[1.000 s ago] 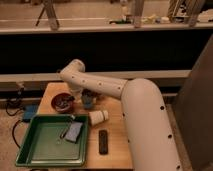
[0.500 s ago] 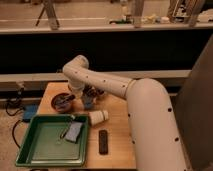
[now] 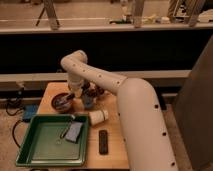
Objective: Wipe red bowl with brush
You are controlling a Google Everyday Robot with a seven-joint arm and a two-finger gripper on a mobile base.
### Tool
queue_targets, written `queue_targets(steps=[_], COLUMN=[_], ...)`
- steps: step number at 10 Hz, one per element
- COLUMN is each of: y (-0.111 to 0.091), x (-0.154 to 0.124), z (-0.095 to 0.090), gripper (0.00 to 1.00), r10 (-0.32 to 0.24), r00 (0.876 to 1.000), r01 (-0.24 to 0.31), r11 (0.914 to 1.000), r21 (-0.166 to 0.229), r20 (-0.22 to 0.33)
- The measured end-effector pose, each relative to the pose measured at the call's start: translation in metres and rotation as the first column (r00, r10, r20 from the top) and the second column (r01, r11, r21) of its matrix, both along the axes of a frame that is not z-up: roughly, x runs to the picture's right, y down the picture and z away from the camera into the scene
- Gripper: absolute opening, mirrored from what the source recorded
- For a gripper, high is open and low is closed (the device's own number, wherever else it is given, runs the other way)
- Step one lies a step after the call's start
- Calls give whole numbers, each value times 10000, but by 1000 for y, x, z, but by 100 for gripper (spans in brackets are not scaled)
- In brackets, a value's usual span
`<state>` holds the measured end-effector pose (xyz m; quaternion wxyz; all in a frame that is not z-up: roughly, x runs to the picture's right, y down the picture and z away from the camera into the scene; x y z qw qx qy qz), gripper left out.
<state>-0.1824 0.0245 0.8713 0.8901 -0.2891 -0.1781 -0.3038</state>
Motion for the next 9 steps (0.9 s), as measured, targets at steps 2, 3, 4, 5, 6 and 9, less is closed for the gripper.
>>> queue_targets(steps=[2,3,4,5,6,9], y=[-3,-4,-6,-7,-8,-12], x=[-3,-4,-6,-9,-11,-15], z=[-2,-3,-3,-2,-1,8], gripper=[0,0,0,0,0,0], r10=[-506,-685,-771,-893,-1021,-1327], r00=[9985,9971,9962,9945,9924,9847], r01=[505,685,771,894,1022,1319], r11=[9987,9977,9970,9960,9948,9912], r21=[-60,-19,-2,2,-9,-147], r20=[-228,-345,-408,-541,-692,-1128])
